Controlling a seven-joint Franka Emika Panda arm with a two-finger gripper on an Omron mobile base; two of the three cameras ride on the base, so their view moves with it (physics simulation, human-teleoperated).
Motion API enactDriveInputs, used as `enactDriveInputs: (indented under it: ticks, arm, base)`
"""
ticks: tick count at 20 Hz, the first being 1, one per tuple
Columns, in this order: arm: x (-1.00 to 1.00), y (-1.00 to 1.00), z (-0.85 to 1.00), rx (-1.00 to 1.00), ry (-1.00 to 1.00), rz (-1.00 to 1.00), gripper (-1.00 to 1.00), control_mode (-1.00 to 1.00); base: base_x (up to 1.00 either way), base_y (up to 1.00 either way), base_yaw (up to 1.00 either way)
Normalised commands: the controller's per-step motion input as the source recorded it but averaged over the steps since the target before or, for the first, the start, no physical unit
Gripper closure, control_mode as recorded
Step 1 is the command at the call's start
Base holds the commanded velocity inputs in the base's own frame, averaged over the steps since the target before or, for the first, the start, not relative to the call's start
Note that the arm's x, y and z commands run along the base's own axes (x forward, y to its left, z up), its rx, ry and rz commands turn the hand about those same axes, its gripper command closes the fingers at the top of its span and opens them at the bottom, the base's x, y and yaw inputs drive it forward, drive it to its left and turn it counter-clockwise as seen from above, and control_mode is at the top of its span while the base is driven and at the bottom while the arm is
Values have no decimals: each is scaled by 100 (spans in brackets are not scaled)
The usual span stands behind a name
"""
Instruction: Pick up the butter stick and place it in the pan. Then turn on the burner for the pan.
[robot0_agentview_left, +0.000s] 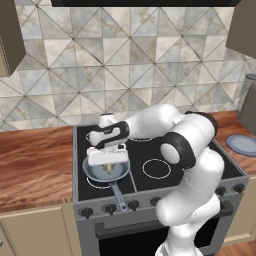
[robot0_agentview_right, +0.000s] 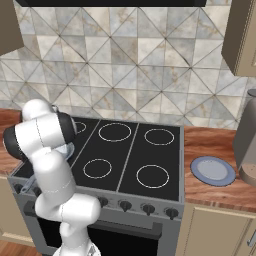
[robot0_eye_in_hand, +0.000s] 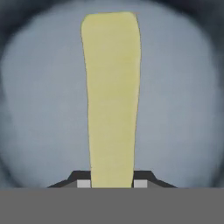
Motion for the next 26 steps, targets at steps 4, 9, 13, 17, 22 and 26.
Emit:
enactDriveInputs:
  ticks: [4,9,13,17,22,26]
  arm:
    - [0,7,-24,0,0,0,100,-100]
    - [0,1,-3,0,0,0,-100,-100]
    - [0,0,0,0,0,0,-100,-100]
    - [-4,0,2,0,-2,0,-100,-100]
    - [-13,6,25,0,-11,0,-100,-100]
    - [-34,10,42,0,-18,0,-100,-100]
  base:
    - [0,0,0]
    - [0,0,0]
    - [0,0,0]
    - [0,0,0]
    - [0,0,0]
    - [0,0,0]
